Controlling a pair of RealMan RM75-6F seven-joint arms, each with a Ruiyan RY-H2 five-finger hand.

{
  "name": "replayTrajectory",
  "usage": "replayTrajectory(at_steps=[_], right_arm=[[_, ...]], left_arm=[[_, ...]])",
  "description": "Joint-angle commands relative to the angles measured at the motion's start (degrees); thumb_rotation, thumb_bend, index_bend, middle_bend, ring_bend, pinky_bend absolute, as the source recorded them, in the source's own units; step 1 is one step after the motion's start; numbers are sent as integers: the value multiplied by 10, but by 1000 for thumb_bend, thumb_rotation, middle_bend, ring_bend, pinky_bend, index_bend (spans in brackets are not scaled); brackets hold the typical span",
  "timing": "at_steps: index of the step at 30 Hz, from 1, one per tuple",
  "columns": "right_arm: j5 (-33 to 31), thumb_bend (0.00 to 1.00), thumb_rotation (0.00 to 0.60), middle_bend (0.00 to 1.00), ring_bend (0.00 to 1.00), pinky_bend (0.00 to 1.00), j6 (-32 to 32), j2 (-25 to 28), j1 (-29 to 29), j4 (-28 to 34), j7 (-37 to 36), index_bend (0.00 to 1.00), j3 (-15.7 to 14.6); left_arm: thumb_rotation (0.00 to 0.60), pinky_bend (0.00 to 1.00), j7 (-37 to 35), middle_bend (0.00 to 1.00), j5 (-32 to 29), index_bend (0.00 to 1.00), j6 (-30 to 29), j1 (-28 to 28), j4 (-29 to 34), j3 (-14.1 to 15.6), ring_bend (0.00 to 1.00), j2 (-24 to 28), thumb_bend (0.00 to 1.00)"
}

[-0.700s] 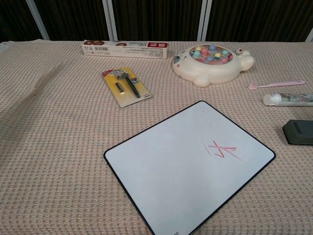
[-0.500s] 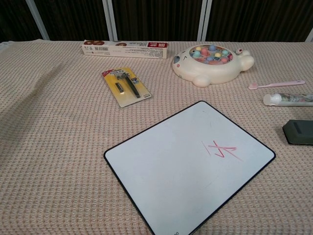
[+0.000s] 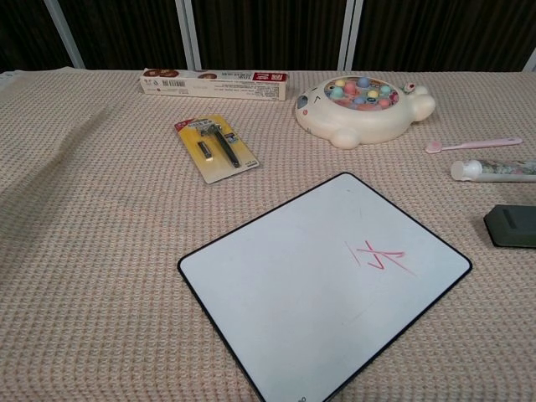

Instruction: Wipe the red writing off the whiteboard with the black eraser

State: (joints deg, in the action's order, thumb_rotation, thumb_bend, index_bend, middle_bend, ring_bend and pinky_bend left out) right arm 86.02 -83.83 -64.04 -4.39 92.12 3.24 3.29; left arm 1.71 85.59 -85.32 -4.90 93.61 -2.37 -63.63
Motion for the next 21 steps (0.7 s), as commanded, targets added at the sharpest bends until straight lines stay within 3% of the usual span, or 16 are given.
replayTrajectory(at_steps=[1,9,21], right_arm=[[4,60,600,0,29,117,18,7,-5,11,-16,0,-9],[-11,60,600,57,54,117,86,22,-29,18,-32,0,-19],[-84,64,600,144,133,117,199,-3,-91,-11,-31,32,7]], left_arm=[[600,51,-1,6,-1,49,1,-1,1,-1,33,0,599],[600,52,-4,5,-4,50,3,-1,1,-2,33,0,599],[600,52,-6,5,-3,49,0,-1,-1,-2,33,-4,599]])
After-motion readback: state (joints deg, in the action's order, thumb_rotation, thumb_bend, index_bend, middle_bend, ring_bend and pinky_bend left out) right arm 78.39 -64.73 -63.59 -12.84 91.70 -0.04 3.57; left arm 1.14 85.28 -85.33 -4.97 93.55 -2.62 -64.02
